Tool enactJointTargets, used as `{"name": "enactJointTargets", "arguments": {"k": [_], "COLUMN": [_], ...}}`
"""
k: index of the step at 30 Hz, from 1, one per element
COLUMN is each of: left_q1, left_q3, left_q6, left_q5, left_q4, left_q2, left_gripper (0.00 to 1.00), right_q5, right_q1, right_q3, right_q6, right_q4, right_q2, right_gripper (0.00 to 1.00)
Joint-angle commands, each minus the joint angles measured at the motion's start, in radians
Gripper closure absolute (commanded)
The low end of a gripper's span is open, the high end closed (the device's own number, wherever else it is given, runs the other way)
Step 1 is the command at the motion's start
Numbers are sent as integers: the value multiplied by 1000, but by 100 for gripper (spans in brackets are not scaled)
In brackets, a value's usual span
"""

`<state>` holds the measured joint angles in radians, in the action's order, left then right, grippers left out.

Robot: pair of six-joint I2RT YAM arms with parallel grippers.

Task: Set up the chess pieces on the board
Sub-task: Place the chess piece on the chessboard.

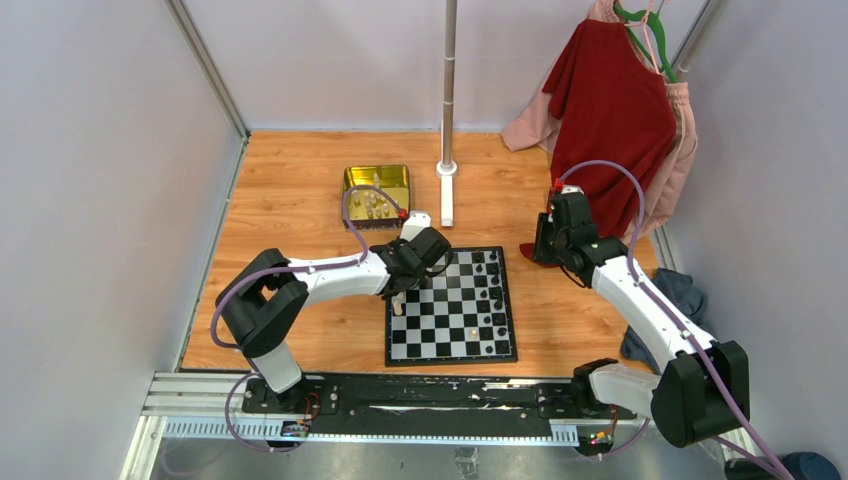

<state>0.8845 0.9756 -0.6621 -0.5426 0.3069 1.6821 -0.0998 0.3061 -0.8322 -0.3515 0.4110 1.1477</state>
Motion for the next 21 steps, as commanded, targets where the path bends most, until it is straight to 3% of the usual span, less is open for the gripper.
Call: {"name": "enactJointTargets", "arguments": {"k": [1, 21], "left_q1": [-9, -9], "left_q3": [-8, 11], "left_q6": [-16, -17], "left_q5": [-15, -46], "left_q4": [-3, 76], "left_q2": [-2, -108], "left_gripper": [71, 66], "right_q5": [-27, -24], "right_q1": [10, 10], "right_q3": [5, 4], "right_q6": [-2, -3], "right_q4": [-2, -1], "right_q2": [3, -6], "right_gripper": [66, 66]}}
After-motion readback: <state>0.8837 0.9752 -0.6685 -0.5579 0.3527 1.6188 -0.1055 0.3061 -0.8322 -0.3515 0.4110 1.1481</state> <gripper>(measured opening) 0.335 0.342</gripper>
